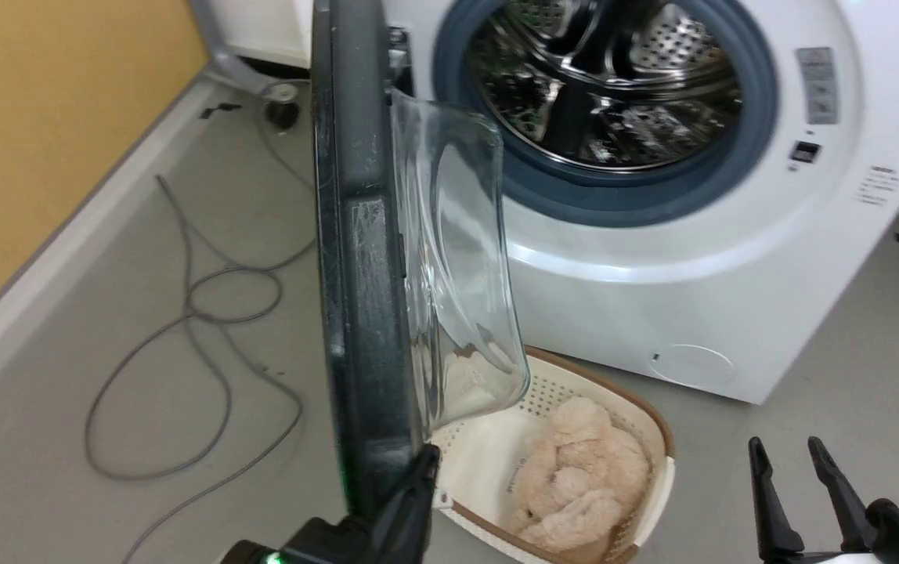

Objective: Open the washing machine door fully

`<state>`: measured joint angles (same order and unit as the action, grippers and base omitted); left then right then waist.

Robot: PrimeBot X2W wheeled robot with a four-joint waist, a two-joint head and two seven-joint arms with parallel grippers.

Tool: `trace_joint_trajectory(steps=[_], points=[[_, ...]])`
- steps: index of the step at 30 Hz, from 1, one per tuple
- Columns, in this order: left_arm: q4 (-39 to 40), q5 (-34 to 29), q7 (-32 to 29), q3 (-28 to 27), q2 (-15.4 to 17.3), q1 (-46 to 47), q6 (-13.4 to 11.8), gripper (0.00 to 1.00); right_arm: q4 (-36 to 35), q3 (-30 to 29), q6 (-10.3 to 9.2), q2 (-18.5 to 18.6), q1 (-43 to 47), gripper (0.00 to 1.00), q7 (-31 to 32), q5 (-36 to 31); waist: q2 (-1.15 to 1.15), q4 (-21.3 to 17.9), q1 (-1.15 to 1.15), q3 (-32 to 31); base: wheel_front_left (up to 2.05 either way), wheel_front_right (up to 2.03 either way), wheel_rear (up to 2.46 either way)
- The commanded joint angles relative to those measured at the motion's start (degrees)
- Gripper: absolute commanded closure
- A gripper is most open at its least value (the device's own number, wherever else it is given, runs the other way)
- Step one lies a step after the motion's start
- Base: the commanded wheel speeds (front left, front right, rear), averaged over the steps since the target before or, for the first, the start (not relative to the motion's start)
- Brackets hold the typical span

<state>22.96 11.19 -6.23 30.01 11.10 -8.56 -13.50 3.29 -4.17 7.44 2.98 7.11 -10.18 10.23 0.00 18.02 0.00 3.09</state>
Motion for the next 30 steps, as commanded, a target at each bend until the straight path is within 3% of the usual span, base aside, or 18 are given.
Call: trace_joint_trajectory(steps=[1, 8, 16, 30], points=[[0.4, -0.3, 0.4, -0.9, 0.3, -0.7, -0.7, 1.0, -0.3, -0.2, 0.05, -0.1, 0.6, 0.0, 0.1, 0.0, 0.0, 1.7, 0.0, 0.0, 0.0, 0.0, 0.0], [0.0, 0.0, 3.4, -5.8, 1.3, -1.3, -3.4, 1.0, -1.8, -0.6, 0.05, -0.1, 0.5, 0.0, 0.8, -0.6, 0.0, 4.3, 0.0, 0.6, 0.0, 0.0, 0.0], [-7.3, 4.2, 9.8, -17.6, 4.0, 1.4, -5.3, 1.0, -3.4, 0.1, 0.05, -0.1, 0.8, 0.0, 1.6, -1.1, 0.0, 2.9, 0.0, 0.2, 0.0, 0.0, 0.0], [-32.4, 15.0, 20.2, -34.5, 10.2, 13.3, 0.8, 1.0, -5.6, 0.1, 0.05, -0.1, 1.6, 0.0, 3.1, -0.9, 0.0, -1.7, 0.0, 0.4, 0.0, 0.0, 0.0]])
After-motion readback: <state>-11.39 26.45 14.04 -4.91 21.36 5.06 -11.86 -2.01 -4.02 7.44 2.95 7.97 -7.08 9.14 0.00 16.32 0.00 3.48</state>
